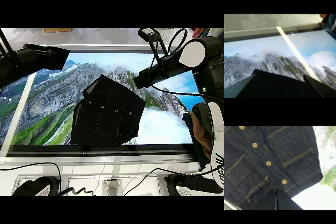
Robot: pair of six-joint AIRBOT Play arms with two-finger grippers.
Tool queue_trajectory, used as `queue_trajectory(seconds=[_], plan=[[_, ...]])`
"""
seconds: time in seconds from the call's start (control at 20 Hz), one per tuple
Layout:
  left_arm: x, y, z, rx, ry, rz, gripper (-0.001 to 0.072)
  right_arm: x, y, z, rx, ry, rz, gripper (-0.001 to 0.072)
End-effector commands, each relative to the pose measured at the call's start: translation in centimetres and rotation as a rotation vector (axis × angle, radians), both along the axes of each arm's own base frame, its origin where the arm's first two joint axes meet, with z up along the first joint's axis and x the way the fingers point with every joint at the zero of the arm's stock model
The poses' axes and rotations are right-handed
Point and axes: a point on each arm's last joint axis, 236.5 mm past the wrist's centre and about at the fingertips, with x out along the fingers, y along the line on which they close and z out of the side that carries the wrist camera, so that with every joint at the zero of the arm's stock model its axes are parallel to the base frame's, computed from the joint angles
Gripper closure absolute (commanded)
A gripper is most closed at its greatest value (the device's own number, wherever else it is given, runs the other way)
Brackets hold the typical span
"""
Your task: Fold the clothes and pants, and hang the long-sleeved shirts on hangers.
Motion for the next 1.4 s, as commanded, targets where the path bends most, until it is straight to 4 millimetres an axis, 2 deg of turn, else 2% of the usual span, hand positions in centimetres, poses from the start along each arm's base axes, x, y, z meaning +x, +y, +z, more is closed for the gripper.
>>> queue_trajectory(seconds=[0.0,0.5,0.55,0.65,0.8,0.9,0.95,1.1,1.25,1.35], plan=[[0.0,0.0,0.0,0.0,-0.001,0.0,0.0015,0.0,0.1,0.0,0.0,0.0,0.001,0.068],[0.0,0.0,0.0,0.0,-0.001,0.0,0.0016,0.3,0.0,0.1,0.0,-0.013,0.0,0.068],[0.0,0.0,0.0,0.0,-0.001,0.0,0.0015,1.4,-0.4,0.4,-0.017,-0.059,-0.015,0.068],[0.0,0.0,0.0,0.0,-0.001,0.0,0.0015,2.5,-3.6,-0.4,-0.131,-0.076,-0.08,0.068],[0.0,0.0,0.0,0.0,-0.001,0.0,0.0015,1.3,-10.1,-4.6,-0.24,0.101,-0.166,0.0681],[0.0,-0.1,0.1,-0.004,0.0,-0.002,0.0015,0.2,-12.4,-7.9,-0.154,0.228,-0.204,0.0681],[-0.1,-0.1,0.1,-0.006,0.001,-0.003,0.0015,-1.0,-12.6,-9.7,-0.084,0.301,-0.177,0.0681],[0.0,-0.1,0.1,-0.006,-0.001,-0.002,0.0016,-5.3,-11.3,-14.8,0.149,0.526,-0.135,0.068],[0.2,0.0,0.2,-0.009,-0.005,0.003,0.0015,-11.5,-10.0,-22.3,0.177,0.759,-0.121,0.068],[0.2,0.0,0.2,-0.009,-0.006,0.003,0.0015,-13.3,-8.1,-25.8,0.236,0.79,-0.14,0.0679]])
